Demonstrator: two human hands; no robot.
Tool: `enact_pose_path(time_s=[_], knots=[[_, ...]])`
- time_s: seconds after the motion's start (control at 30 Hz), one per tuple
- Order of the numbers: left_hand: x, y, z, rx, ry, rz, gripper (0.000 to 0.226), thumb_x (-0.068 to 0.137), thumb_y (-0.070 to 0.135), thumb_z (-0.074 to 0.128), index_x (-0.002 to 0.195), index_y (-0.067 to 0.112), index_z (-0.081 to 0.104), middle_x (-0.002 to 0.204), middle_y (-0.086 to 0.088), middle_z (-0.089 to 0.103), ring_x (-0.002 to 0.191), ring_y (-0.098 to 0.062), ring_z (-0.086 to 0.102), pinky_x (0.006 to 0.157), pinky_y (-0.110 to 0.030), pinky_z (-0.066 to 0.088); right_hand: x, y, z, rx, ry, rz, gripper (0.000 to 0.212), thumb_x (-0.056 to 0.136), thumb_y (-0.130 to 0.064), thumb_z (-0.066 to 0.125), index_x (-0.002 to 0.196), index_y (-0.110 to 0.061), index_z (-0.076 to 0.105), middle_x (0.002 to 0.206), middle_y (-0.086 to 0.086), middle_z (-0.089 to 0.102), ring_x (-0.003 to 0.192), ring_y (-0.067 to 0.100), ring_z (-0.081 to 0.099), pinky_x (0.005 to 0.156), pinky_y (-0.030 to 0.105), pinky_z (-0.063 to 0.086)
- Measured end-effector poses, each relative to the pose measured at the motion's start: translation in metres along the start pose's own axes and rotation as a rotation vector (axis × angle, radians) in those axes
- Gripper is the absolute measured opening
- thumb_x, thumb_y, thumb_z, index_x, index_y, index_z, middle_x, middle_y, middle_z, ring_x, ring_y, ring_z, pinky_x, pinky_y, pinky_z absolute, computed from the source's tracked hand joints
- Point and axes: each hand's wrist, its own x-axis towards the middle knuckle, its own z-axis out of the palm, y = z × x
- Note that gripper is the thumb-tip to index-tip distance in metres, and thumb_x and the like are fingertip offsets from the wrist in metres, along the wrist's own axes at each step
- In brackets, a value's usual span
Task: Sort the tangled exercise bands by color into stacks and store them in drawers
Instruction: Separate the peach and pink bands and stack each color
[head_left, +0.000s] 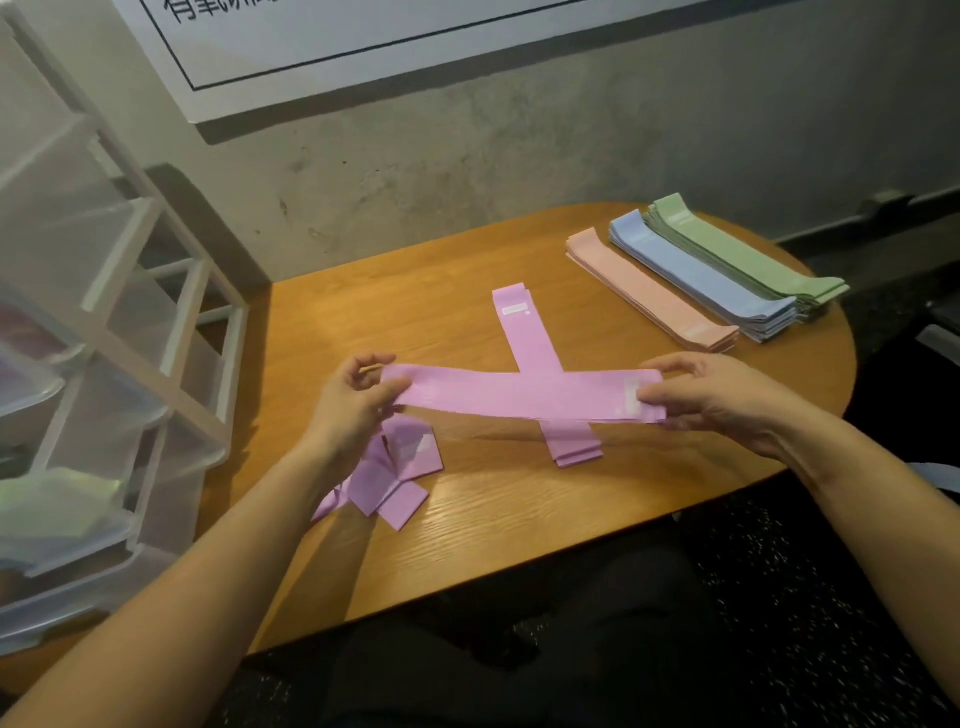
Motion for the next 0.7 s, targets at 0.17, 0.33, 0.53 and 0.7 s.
enact_pose_path(time_s=[0.17, 0.33, 0.53, 0.7], knots=[[0.027, 0.003, 0.016, -0.08, 0.098, 0.007, 0.033, 0.09, 0.004, 0.072, 0.118, 0.017, 0.059, 0.099, -0.006, 0.066, 0.078, -0.019, 0.067, 0.062, -0.036, 0.056, 0.006, 0.007, -0.001, 0.06, -0.034, 0.008, 0.013, 0.087, -0.011, 0.073, 0.087, -0.008, 0.061, 0.099, 0.021, 0.07, 0.082, 0.024, 0.066, 0.068, 0.028, 0.056], [0.06, 0.005, 0.035, 0.094, 0.133, 0.086, 0.019, 0.087, 0.013, 0.077, 0.1, 0.015, 0.063, 0.094, -0.005, 0.069, 0.071, -0.013, 0.068, 0.07, -0.035, 0.058, 0.015, 0.013, -0.003, 0.131, -0.031, 0.008, 0.017, 0.088, -0.003, 0.071, 0.094, -0.01, 0.057, 0.093, 0.029, 0.064, 0.074, 0.03, 0.057, 0.061, 0.028, 0.046], [0.102, 0.017, 0.058, 0.117, 0.116, 0.146, 0.011, 0.087, 0.009, 0.077, 0.09, 0.011, 0.067, 0.089, -0.006, 0.069, 0.076, -0.012, 0.066, 0.062, -0.018, 0.053, 0.012, 0.01, -0.008, -0.087, -0.08, -0.069, 0.02, 0.093, -0.011, 0.067, 0.103, -0.026, 0.077, 0.088, 0.007, 0.073, 0.07, 0.02, 0.061, 0.062, 0.029, 0.051], [0.134, 0.017, 0.074, 0.132, 0.053, 0.129, 0.011, 0.088, 0.01, 0.076, 0.097, 0.011, 0.071, 0.097, -0.007, 0.073, 0.087, -0.016, 0.069, 0.075, -0.026, 0.057, 0.014, 0.011, -0.01, -0.274, -0.158, -0.104, 0.024, 0.098, -0.013, 0.062, 0.109, -0.028, 0.077, 0.104, -0.006, 0.076, 0.092, 0.015, 0.072, 0.08, 0.027, 0.058]])
